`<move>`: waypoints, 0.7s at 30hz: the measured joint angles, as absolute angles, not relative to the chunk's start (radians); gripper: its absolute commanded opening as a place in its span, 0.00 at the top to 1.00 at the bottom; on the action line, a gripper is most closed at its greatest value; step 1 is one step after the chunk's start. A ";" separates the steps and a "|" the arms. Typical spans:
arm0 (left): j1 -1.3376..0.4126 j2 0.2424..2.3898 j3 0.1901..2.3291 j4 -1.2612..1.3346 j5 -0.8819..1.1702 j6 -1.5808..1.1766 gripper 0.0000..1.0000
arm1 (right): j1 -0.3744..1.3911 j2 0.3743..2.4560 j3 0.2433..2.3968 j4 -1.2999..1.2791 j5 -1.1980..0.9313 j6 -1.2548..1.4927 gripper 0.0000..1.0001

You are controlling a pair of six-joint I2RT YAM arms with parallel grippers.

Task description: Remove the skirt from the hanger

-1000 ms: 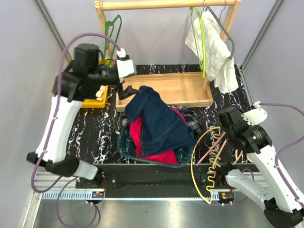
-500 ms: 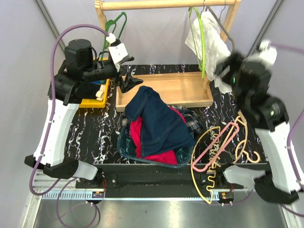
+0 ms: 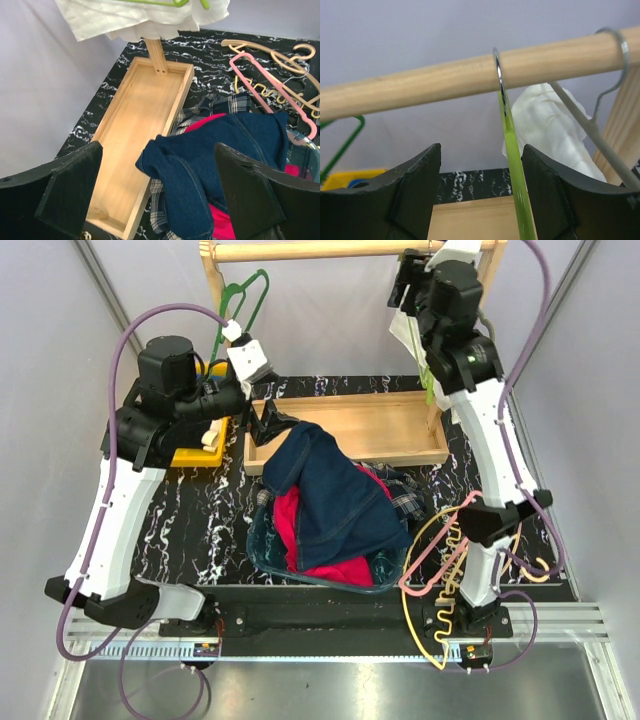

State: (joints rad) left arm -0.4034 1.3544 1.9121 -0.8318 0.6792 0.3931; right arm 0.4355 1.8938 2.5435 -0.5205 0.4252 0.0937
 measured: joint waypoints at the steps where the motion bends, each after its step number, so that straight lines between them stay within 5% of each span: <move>1: -0.403 1.343 1.900 -0.833 0.673 0.396 0.01 | 0.431 1.919 2.543 -0.522 0.426 0.084 0.28; 10: -0.403 1.307 1.855 -0.813 0.656 0.417 0.01 | 0.425 1.955 2.546 -0.501 0.407 0.047 0.27; 21: -0.403 1.307 1.832 -0.806 0.650 0.427 0.01 | 0.369 1.665 2.394 -0.304 0.463 -0.081 0.29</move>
State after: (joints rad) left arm -0.4026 1.3071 1.8317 -0.8059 0.6498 0.4267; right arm 0.3687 1.6653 2.3936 -0.3038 0.4629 -0.0814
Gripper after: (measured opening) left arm 0.985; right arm 0.720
